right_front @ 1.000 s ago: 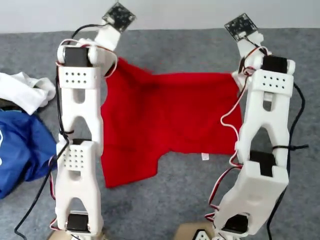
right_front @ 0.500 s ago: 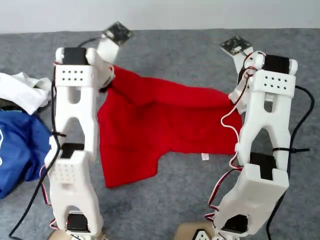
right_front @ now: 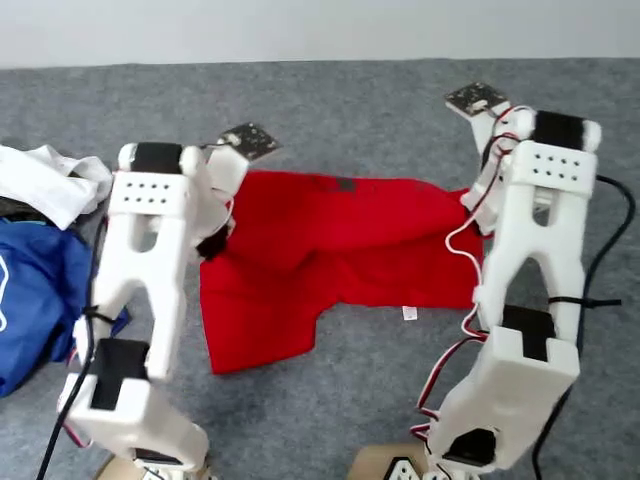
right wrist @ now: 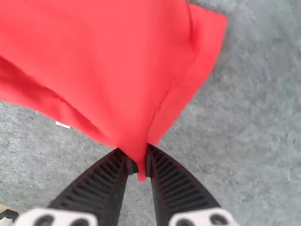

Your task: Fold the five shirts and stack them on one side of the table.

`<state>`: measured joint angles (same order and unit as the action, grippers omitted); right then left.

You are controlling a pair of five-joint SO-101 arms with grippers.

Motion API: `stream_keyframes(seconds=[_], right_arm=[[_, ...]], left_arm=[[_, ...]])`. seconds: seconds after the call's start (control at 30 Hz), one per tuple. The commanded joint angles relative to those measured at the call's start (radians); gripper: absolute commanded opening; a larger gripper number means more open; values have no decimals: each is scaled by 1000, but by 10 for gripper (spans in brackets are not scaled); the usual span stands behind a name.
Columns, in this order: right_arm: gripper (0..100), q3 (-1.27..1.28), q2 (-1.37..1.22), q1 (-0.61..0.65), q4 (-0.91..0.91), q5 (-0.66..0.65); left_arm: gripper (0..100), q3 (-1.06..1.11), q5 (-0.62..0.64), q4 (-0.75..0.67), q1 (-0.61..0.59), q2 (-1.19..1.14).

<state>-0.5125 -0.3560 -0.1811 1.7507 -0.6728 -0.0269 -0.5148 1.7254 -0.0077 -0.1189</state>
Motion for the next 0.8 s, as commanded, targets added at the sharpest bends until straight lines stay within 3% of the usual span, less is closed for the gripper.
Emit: stream_keyframes(seconds=[0.0,0.33,0.77], right_arm=[[10,0,68,-50,47,-44],[10,262,202,-36,41,-164],[10,390,199,-41,-16,-170]], left_arm=[[2,91,-8,31,-15,94],[2,344,-23,31,-8,281],[2,489,-29,28,-6,290]])
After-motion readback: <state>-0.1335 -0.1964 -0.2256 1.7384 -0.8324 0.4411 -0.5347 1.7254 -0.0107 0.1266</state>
